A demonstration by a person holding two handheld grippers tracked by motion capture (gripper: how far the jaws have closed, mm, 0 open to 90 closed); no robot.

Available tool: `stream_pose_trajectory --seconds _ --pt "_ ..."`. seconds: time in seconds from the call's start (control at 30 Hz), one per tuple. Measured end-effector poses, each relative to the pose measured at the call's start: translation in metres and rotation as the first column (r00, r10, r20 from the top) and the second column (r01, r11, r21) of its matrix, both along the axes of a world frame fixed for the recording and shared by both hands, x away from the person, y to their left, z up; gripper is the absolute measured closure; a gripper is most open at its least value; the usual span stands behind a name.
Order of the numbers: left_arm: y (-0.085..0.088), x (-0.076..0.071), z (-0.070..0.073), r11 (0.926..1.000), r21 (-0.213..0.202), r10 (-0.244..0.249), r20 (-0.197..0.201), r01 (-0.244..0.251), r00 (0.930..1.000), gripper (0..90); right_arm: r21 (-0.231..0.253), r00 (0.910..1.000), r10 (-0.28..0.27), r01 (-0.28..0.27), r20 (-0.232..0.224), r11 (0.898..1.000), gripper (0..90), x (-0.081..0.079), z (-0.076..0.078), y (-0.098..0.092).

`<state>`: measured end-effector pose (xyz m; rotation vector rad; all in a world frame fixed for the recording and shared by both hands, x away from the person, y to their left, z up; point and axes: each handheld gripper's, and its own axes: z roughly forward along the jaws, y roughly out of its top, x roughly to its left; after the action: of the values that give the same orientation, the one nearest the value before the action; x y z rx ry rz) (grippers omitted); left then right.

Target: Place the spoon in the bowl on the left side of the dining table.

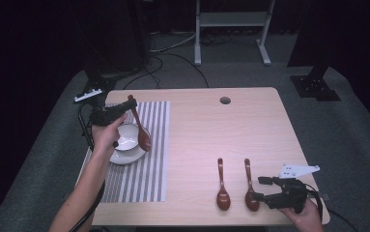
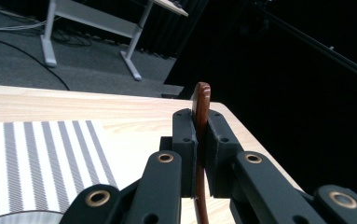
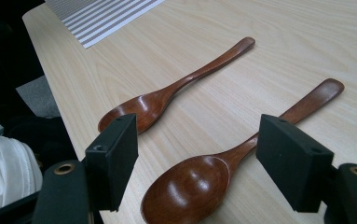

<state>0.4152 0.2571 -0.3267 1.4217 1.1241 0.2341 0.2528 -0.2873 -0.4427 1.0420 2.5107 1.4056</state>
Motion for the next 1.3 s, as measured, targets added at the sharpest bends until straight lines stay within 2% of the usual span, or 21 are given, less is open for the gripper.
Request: stream_pose_trajectory --seconds 0.6,0.97,1.3 --pt "0.026 0.004 0.002 0.9969 0.018 0.077 -0.009 -0.077 0.997 84.0 -0.008 1.0 0.002 -0.002 0.004 1.0 28.3 0.001 0.002 0.0" --pt "0.04 0.008 -0.002 0.9916 0.006 0.129 -0.025 -0.129 0.9913 83.9 -0.011 1.0 0.0 0.0 0.003 1.0 28.3 0.001 0.003 0.0" --pt "0.048 0.01 -0.002 0.9856 0.011 0.169 -0.033 -0.169 0.9851 84.0 -0.016 1.0 0.001 -0.001 0.002 1.0 28.3 0.001 0.003 0.0"
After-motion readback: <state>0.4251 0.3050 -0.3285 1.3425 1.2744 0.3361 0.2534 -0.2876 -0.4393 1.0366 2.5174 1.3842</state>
